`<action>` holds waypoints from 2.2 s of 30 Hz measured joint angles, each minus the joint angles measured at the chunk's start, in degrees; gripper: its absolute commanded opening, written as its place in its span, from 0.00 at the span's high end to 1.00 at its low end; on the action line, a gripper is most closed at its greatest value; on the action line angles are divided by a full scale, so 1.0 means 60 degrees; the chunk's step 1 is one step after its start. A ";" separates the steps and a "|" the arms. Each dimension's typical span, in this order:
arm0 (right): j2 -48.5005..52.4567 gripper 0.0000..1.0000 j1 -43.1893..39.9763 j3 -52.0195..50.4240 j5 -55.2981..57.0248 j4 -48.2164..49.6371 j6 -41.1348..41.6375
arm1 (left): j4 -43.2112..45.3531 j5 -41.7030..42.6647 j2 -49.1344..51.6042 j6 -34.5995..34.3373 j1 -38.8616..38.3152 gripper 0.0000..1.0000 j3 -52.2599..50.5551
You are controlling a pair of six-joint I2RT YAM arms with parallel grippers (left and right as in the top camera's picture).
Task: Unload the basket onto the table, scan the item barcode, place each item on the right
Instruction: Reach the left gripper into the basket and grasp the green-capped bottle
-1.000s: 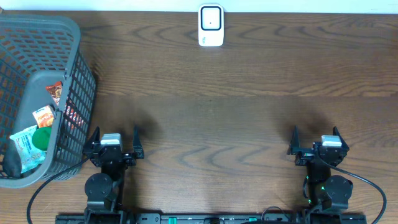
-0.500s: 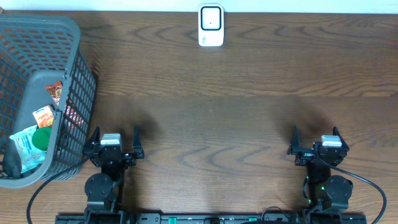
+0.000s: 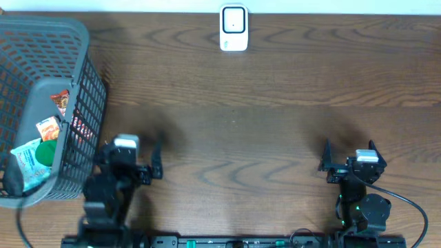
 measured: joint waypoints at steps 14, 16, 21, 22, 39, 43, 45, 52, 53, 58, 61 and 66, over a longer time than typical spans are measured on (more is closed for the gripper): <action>0.0011 0.01 0.0000 0.0000 -0.0018 -0.0007 0.0000 | -0.6623 0.1661 0.6295 -0.0302 0.0015 0.00 0.8725; 0.0011 0.01 0.0000 0.0000 -0.0022 -0.0007 -0.0004 | -0.7289 0.1526 0.6685 -0.0368 0.0120 0.00 0.9683; 0.0011 0.01 0.0000 0.0000 -0.0018 -0.0011 0.0000 | -0.9544 0.0401 0.8389 -0.0758 0.1978 0.01 1.4251; 0.0011 0.01 0.0000 0.0000 -0.0022 -0.0007 -0.0004 | -0.9952 0.0310 0.8666 -0.0827 0.2565 0.01 1.4848; 0.0011 0.01 0.0004 0.0000 -0.0022 -0.0011 0.0000 | -1.0222 -0.0011 1.3060 -0.1650 0.7541 0.01 1.4954; 0.0011 0.01 0.0000 0.0000 -0.0018 -0.0011 -0.0004 | -0.9486 -0.0015 1.3362 -0.1494 0.7541 0.00 1.3766; 0.0011 0.01 0.0000 0.0000 -0.0022 -0.0011 0.0000 | -0.9143 -0.0011 1.3369 -0.1377 0.7541 0.01 1.3125; 0.0011 0.01 0.0000 0.0000 -0.0018 -0.0011 -0.0004 | -0.7836 -0.0062 1.3366 -0.0834 0.7541 0.01 1.1264; 0.0011 0.01 0.0000 0.0000 -0.0022 -0.0011 -0.0004 | -0.7723 -0.0153 1.3366 -0.0758 0.7541 0.01 1.1074; 0.0011 0.01 0.0000 0.0000 -0.0022 -0.0015 0.0000 | -0.7078 -0.0510 1.3358 -0.0404 0.7541 0.01 1.0127; 0.0011 0.01 0.0000 0.0000 -0.0022 -0.0011 -0.0004 | -0.6728 -0.0554 1.3358 -0.0255 0.7541 0.01 0.9628; 0.0011 0.01 0.0000 0.0000 -0.0022 -0.0015 -0.0004 | -0.6120 -0.0557 1.3358 -0.0127 0.7541 0.02 0.8896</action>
